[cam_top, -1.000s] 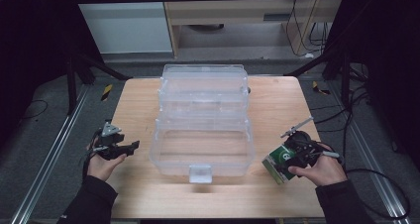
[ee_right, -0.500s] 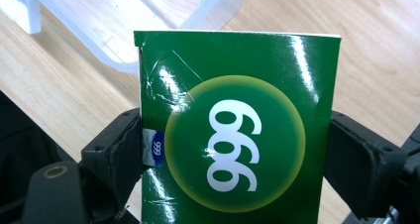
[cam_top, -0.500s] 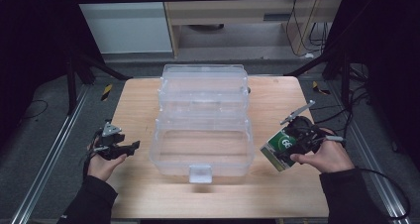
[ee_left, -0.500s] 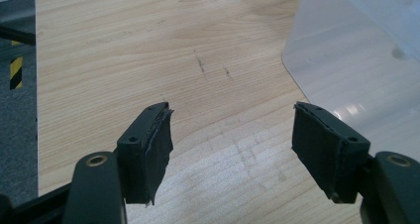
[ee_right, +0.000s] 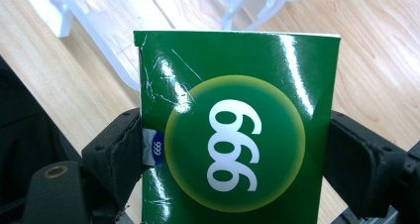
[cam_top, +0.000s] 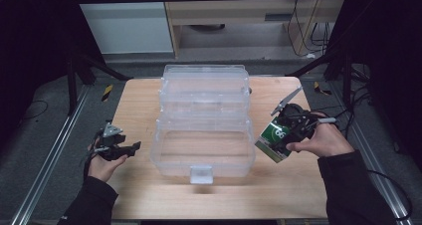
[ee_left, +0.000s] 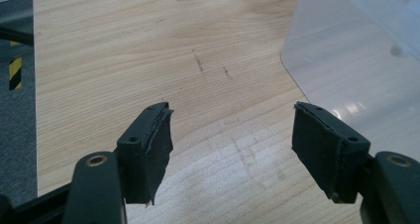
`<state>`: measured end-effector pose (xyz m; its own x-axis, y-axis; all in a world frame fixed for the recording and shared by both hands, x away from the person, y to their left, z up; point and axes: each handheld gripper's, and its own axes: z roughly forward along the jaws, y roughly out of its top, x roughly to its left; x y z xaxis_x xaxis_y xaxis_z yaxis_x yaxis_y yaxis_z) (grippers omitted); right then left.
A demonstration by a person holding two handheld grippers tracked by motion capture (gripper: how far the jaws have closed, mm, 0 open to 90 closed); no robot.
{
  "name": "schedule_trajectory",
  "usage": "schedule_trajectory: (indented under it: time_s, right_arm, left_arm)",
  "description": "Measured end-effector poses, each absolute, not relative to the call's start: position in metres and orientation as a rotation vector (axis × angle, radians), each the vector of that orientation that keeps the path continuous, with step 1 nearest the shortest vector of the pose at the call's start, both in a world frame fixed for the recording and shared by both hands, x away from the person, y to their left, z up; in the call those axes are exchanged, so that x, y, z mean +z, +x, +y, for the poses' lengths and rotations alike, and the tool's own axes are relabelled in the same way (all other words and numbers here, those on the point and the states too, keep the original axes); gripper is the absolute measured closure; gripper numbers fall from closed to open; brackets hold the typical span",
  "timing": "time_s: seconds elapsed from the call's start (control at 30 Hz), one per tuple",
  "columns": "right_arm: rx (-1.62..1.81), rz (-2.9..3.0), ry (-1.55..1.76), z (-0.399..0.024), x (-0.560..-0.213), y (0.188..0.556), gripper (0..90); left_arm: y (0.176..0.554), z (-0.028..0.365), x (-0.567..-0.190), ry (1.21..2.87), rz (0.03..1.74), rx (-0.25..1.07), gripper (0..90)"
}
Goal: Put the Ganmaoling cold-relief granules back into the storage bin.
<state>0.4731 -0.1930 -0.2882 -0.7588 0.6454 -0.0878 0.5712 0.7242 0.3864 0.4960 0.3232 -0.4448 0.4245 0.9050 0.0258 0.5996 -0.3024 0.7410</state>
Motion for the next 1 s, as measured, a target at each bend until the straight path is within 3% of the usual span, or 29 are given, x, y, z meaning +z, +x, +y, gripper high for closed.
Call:
schedule_trajectory:
  time_s: [0.63,1.0]
  right_arm:
    - [0.545,2.818,0.662,-0.151,-0.266,0.496,17.6]
    - [0.529,2.927,0.449,-0.129,-0.272,0.505,17.6]
  left_arm:
    - [0.497,0.323,-0.445,2.028,1.259,0.590,30.8]
    - [0.497,0.322,-0.445,2.031,1.256,0.590,30.8]
